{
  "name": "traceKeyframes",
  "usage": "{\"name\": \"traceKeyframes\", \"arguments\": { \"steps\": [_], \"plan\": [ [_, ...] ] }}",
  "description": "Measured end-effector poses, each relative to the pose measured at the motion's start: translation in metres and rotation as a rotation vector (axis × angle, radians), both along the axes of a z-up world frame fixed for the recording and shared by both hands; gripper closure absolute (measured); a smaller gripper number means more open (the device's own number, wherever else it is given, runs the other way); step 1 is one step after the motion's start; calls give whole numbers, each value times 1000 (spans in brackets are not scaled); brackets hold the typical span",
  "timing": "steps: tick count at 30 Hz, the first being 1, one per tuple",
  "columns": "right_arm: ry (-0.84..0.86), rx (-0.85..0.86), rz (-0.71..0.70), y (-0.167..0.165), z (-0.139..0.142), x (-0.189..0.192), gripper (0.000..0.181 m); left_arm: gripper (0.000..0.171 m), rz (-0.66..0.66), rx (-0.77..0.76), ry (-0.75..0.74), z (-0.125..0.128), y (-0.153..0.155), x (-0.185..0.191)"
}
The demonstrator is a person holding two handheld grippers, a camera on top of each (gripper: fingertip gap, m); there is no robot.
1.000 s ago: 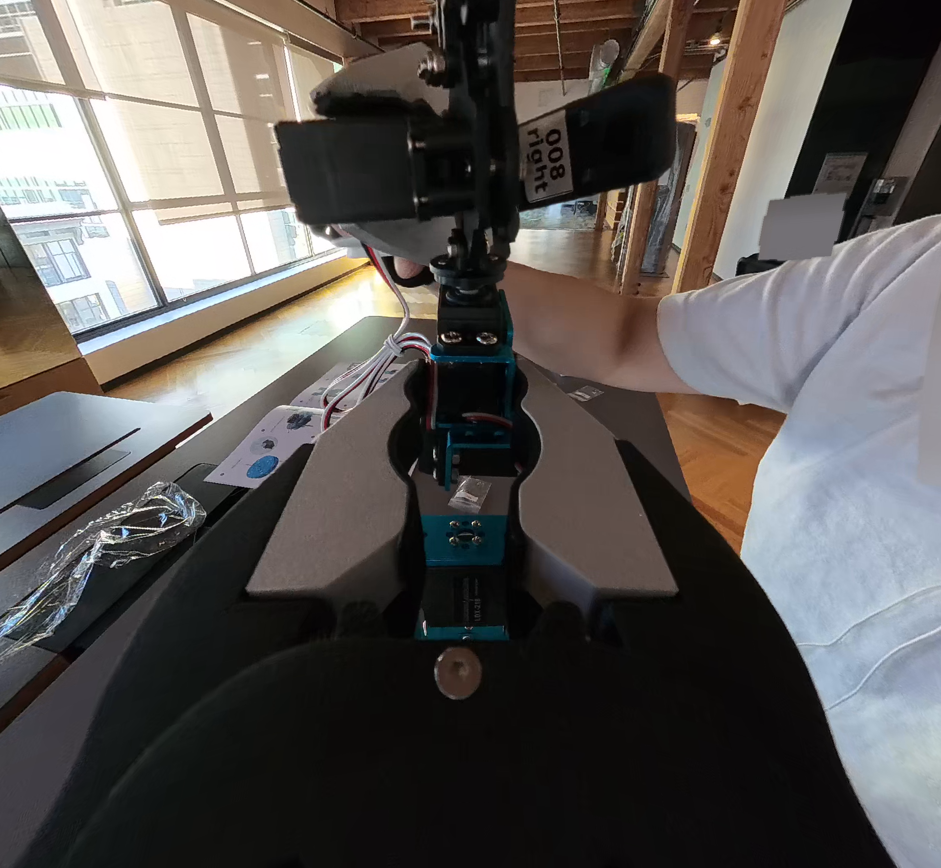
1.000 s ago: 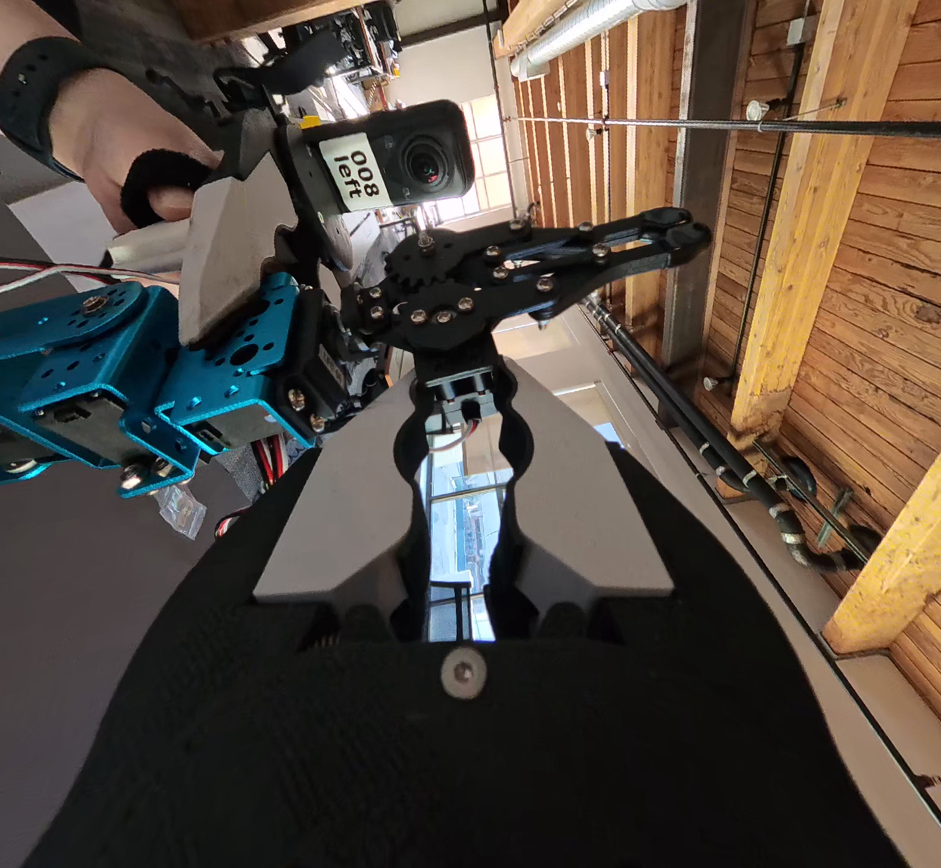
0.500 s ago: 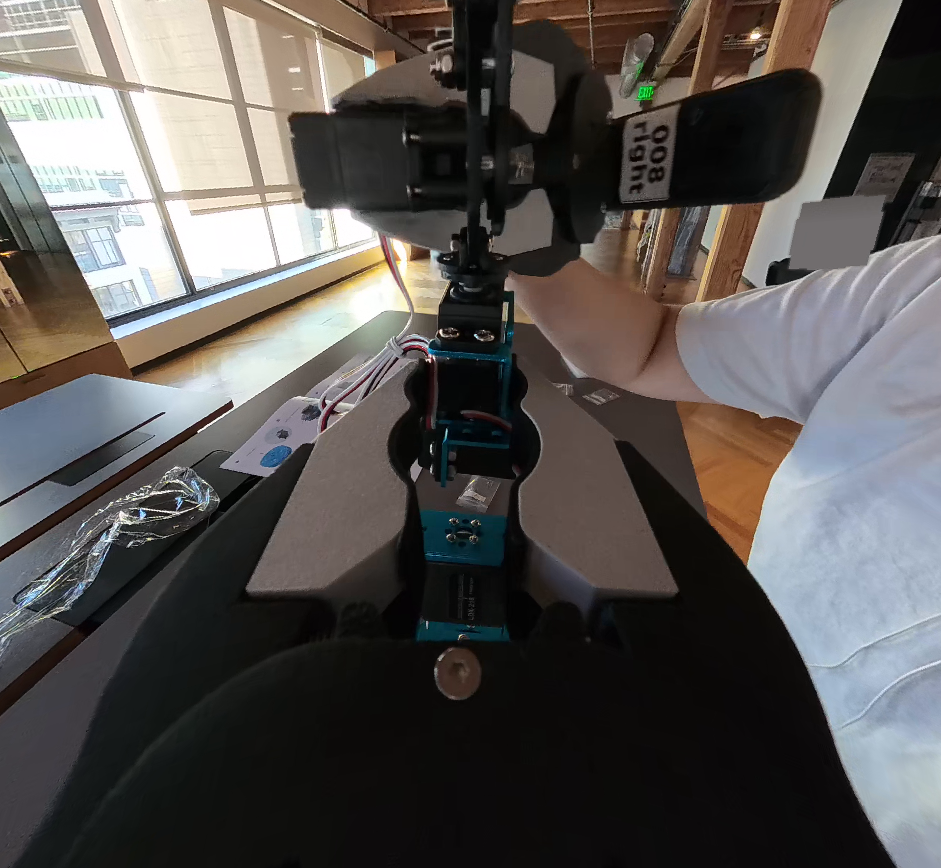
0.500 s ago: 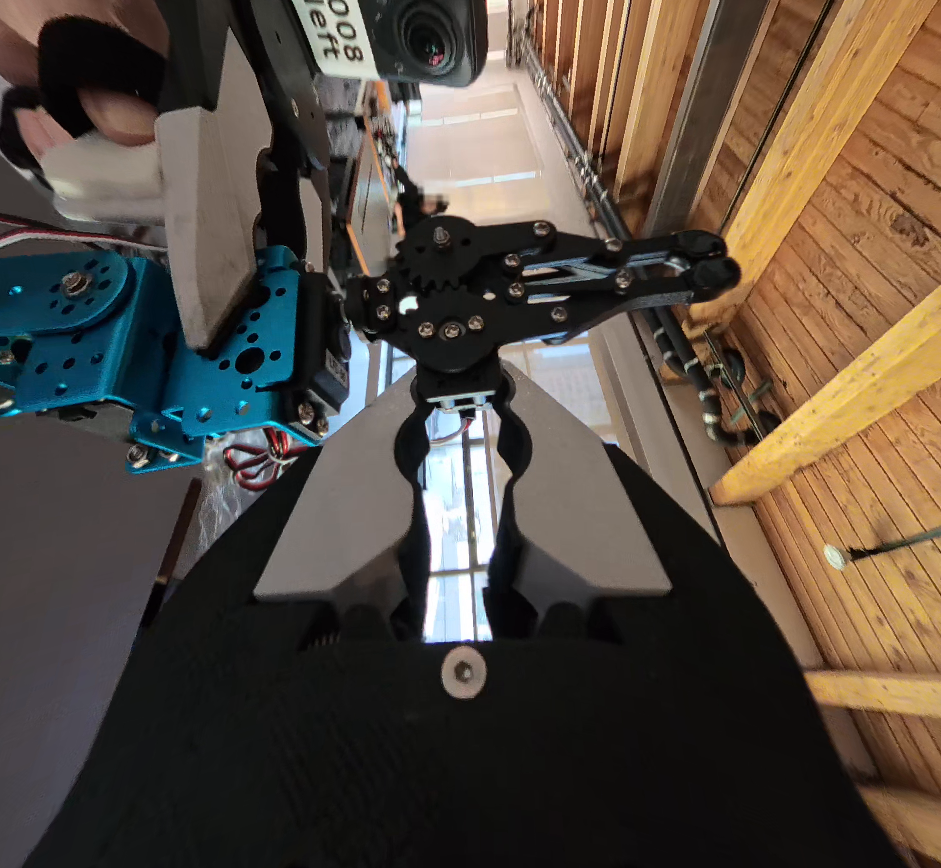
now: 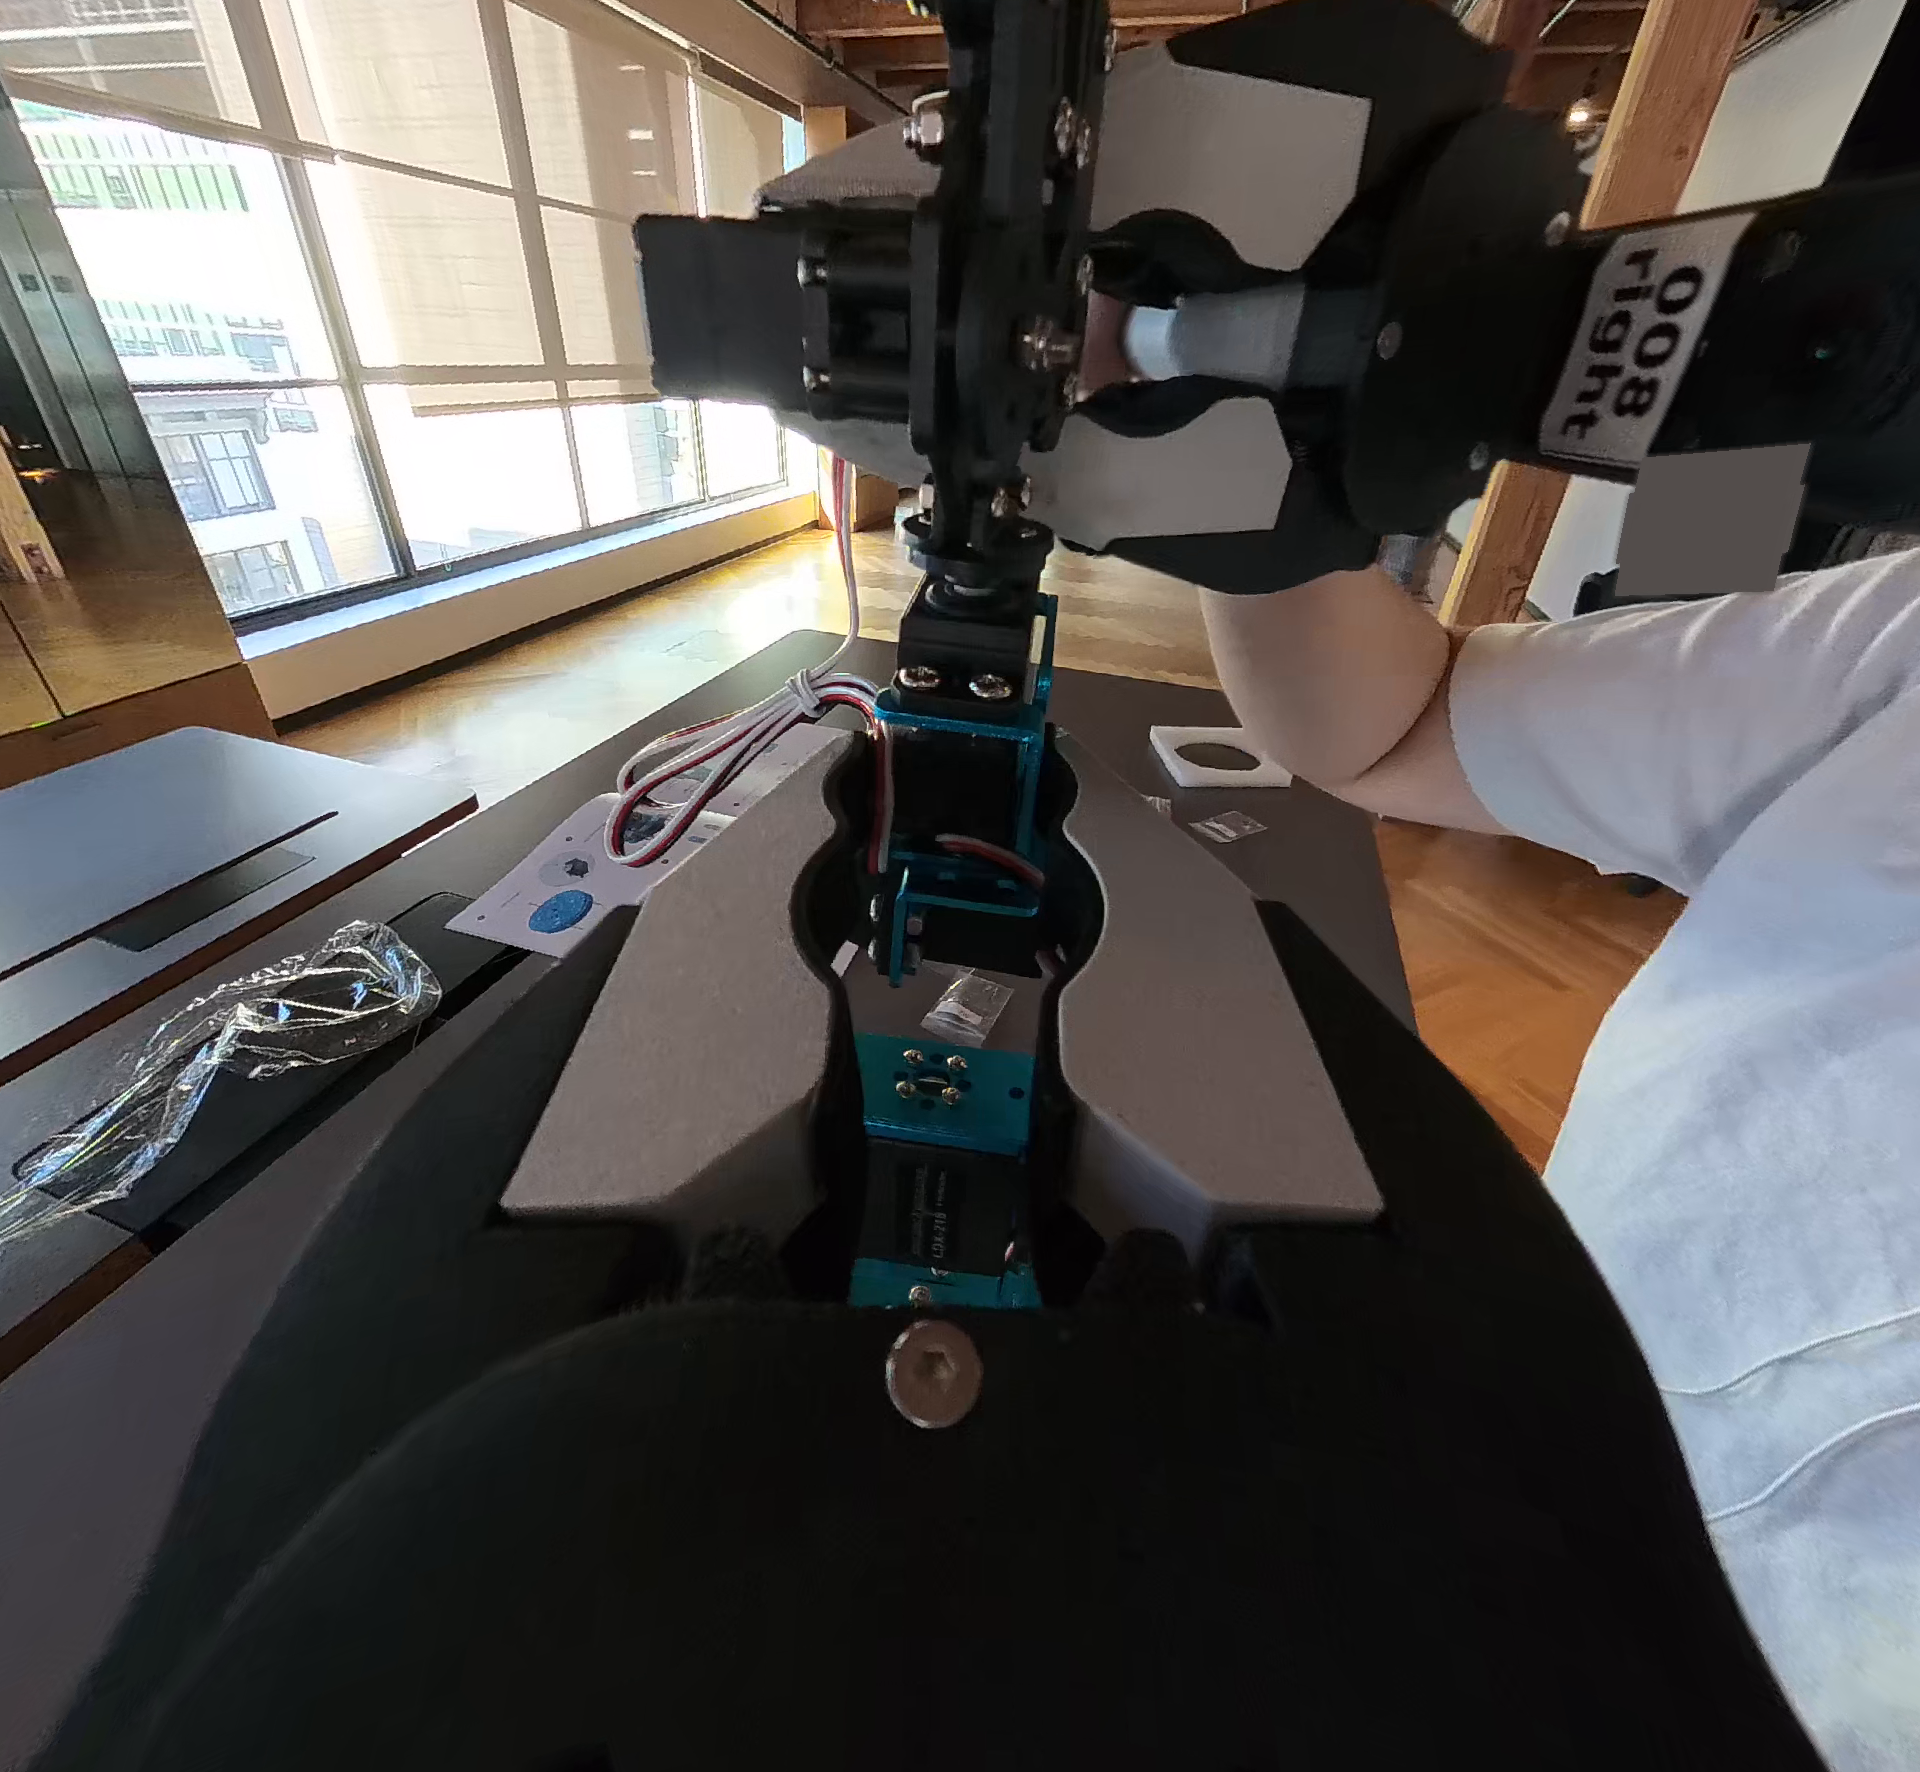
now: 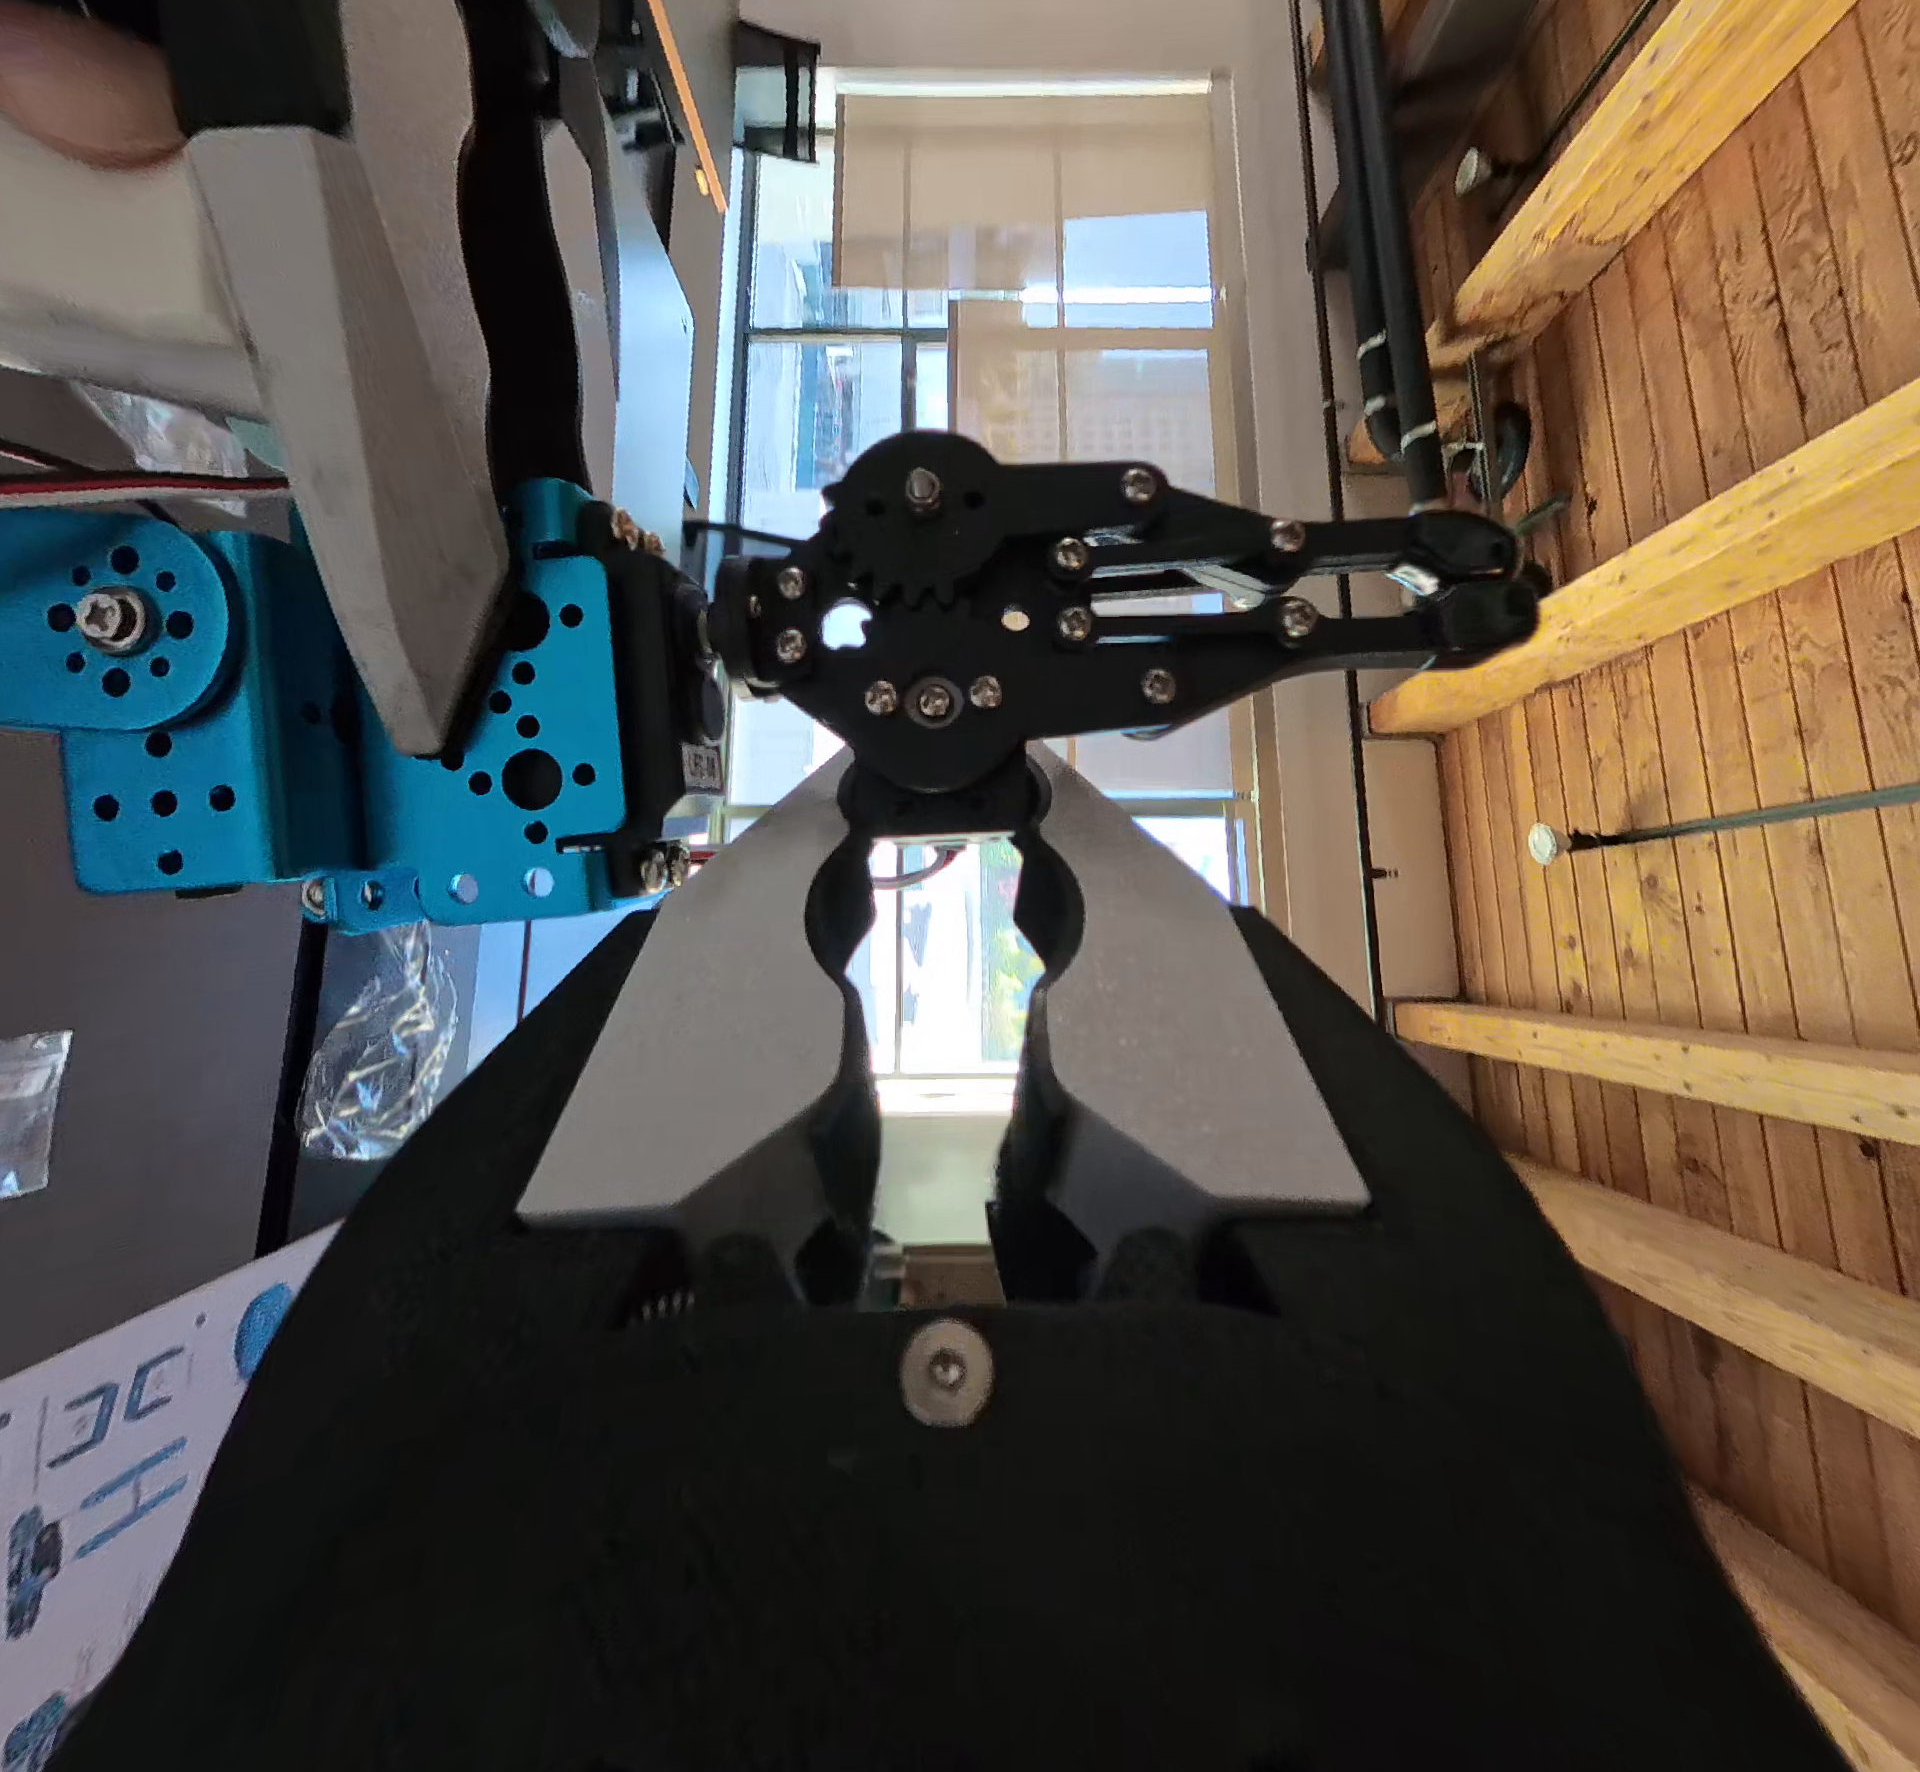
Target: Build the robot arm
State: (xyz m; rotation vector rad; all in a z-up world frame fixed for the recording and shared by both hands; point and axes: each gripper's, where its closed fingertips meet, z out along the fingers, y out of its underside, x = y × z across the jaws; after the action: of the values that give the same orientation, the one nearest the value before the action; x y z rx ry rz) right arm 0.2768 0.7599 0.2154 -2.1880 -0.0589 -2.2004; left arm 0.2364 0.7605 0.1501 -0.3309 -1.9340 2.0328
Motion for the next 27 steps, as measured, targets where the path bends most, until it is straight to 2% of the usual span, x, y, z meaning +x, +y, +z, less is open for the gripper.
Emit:
{"name": "traceKeyframes", "arguments": {
  "steps": [6,10,27],
  "plan": [
    [-16,-32,-102,-2,1,-2,161,142,7,7,6,0,0,0],
    [-9,-39,-102,-3,1,-2,161,142,2,2,5,0,0,-1],
    [6,37,338,9,1,1,160,143,-36,-2,-30,0,1,0]
  ]
}}
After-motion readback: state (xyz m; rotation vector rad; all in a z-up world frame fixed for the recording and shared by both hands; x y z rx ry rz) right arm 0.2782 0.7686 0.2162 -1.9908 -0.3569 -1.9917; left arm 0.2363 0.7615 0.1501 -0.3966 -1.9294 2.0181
